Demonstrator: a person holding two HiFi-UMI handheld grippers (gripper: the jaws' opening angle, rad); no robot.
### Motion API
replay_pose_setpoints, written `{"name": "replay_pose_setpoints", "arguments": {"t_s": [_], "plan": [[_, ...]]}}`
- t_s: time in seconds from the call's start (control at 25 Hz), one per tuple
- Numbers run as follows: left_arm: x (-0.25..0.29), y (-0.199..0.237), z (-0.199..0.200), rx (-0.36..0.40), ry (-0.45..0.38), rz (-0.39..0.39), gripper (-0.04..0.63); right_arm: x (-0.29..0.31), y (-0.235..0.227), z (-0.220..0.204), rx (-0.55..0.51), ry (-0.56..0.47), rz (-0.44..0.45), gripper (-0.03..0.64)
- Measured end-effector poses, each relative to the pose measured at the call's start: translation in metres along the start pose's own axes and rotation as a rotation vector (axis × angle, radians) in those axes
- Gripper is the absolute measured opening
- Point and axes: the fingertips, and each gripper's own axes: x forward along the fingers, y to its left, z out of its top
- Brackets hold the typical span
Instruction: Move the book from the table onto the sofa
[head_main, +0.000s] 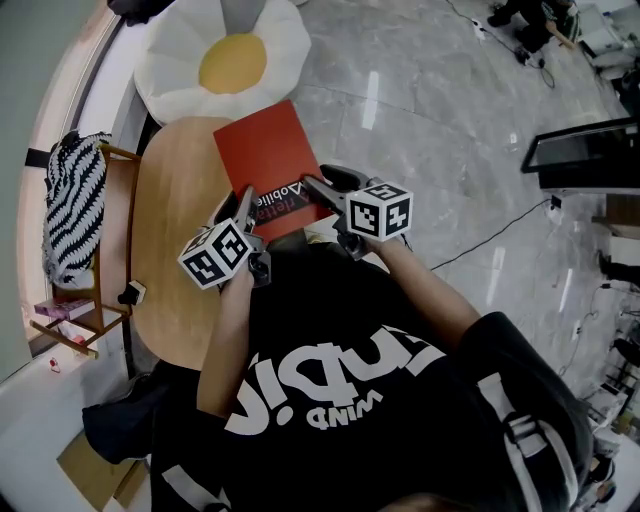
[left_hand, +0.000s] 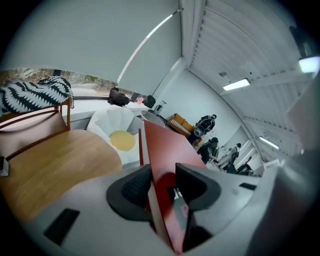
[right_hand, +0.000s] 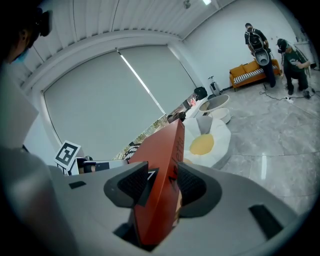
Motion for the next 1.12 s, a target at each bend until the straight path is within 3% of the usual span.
{"name": "replay_pose_setpoints", "arguments": {"t_s": [0.44,1.12], "plan": [[0.053,0.008,0.030,0.005,0.008,-0.012,0.161,0.034,-0.034,0.030,0.023,-0.014,-0.026,0.178],[0.169,0.035,0.126,0.000,0.037,0.001,0.161,0.137,-0.100,0.124,0.049,0.005,-0.028,0.178]]}}
